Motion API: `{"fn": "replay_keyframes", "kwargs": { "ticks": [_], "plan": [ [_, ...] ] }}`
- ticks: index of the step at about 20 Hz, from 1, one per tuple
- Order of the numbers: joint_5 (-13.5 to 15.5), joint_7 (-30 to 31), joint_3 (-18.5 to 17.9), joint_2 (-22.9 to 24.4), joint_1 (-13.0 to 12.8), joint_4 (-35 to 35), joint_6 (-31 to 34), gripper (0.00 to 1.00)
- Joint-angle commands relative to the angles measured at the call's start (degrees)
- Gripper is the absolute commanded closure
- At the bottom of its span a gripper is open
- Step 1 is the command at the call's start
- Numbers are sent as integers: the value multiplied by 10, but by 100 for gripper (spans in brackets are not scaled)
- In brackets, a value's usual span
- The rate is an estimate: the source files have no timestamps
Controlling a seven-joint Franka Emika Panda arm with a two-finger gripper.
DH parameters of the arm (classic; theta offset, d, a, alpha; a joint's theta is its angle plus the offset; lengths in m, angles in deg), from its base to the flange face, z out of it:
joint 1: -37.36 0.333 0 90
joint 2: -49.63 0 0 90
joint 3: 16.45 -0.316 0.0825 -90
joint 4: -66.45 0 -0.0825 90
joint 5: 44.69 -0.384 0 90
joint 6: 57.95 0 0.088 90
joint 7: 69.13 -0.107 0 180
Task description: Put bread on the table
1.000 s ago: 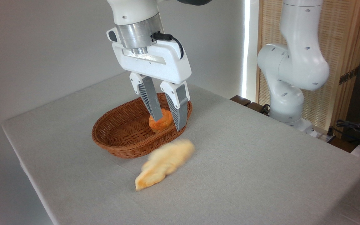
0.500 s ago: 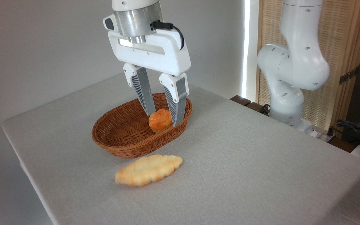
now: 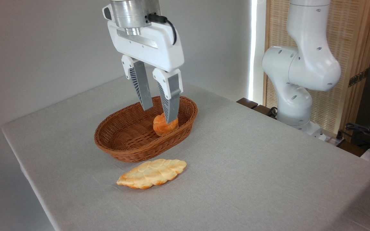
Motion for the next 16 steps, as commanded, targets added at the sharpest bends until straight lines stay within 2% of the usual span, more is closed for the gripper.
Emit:
{"fn": "replay_keyframes", "kwargs": {
  "ticks": [1, 3, 7, 16],
  "plan": [
    [8, 0, 29, -6, 10, 8, 4, 0],
    [8, 0, 30, -6, 10, 8, 5, 0],
    [8, 0, 27, -42, 10, 72, 28, 0],
    [7, -6, 17, -43, 5, 73, 34, 0]
  ]
}}
